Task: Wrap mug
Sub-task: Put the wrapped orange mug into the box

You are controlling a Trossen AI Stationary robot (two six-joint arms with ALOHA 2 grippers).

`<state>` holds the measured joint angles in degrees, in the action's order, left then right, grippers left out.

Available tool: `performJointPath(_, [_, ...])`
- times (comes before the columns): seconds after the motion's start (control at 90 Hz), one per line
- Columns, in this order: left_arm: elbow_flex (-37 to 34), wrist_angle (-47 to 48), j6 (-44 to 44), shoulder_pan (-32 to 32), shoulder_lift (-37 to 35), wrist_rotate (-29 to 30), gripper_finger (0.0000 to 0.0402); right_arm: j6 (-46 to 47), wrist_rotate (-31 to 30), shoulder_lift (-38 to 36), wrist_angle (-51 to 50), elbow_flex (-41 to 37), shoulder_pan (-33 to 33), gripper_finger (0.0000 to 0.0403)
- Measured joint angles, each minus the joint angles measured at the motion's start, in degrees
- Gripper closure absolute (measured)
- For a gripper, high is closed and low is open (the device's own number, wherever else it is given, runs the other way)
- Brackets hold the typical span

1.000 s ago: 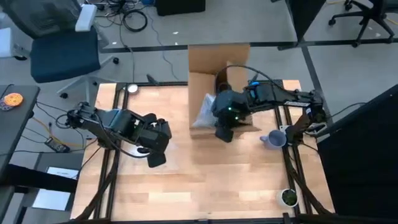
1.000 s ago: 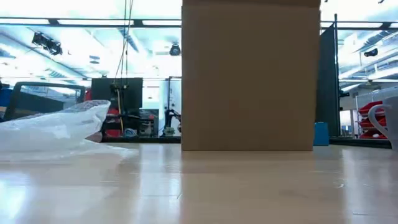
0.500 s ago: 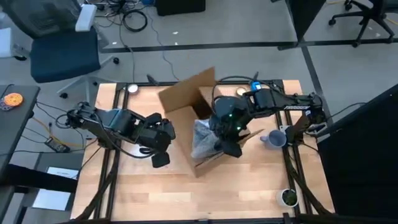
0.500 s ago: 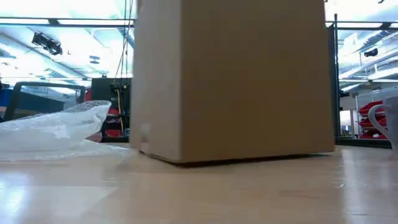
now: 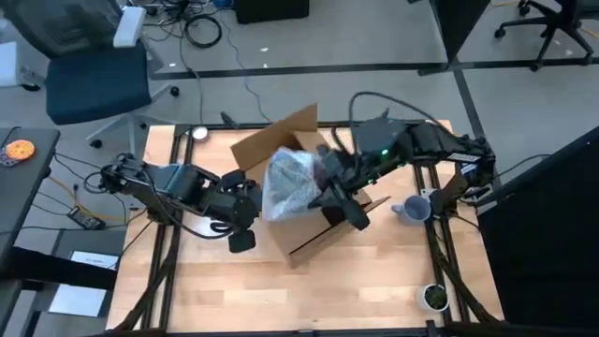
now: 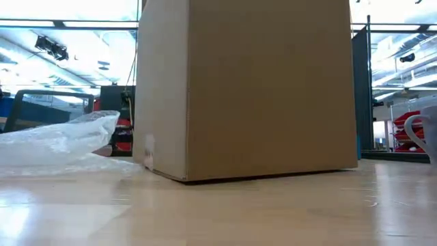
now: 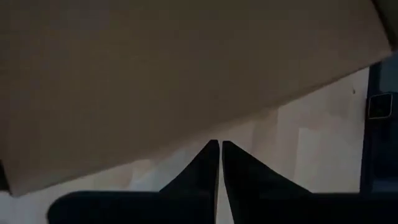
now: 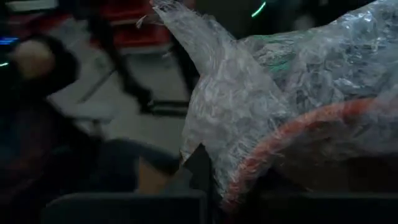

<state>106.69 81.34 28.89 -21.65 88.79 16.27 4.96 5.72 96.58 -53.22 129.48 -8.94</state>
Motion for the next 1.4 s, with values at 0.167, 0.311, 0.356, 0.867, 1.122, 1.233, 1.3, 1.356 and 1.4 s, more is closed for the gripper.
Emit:
performJointPath(0.167, [0.0, 2.77, 2.47, -2.26, 0.0, -2.3, 0.0397, -0.08, -11.99, -0.13, -8.86, 1.87, 3.02, 0.0399])
performJointPath(0.311, [0.0, 7.9, 6.39, -4.5, 0.0, -2.66, 0.0397, 0.74, -11.98, -0.2, -11.22, -1.12, 4.42, 0.0399])
performJointPath(0.356, [-0.08, 9.05, 7.84, -5.0, 0.0, -2.98, 0.0397, 0.79, -11.51, -0.14, -12.28, -2.84, 4.67, 0.0399])
performJointPath(0.867, [-19.56, 7.42, 10.14, -4.67, -0.11, -7.1, 0.0402, 3.91, 4.74, 0.01, 1.51, -32.86, 4.56, 0.0399])
performJointPath(1.122, [-29.68, -3.93, 6.59, 1.07, -0.09, -0.88, 0.0402, 7.5, 7.21, 0.01, 7.37, -41.92, 4.6, 0.0399])
performJointPath(1.233, [-31.01, -11.23, 3.01, 3.35, -0.07, 1.94, 0.0402, 9.85, 7.36, 0.01, 8.27, -44.7, 4.48, 0.0399])
performJointPath(1.3, [-31.08, -16.2, 0.81, 4.37, -0.07, 3.39, 0.0401, 11.09, 7.4, 0.01, 7.99, -46.09, 4.12, 0.0399])
performJointPath(1.356, [-31.08, -20.83, -1.5, 5.05, -0.07, 3.83, 0.0401, 11.78, 7.75, 0.01, 7.82, -47.11, 3.78, 0.0399])
performJointPath(1.4, [-31.08, -24.74, -3.52, 5.52, -0.07, 3.95, 0.0402, 12.05, 8.33, 0.01, 7.95, -47.94, 3.49, 0.0399])
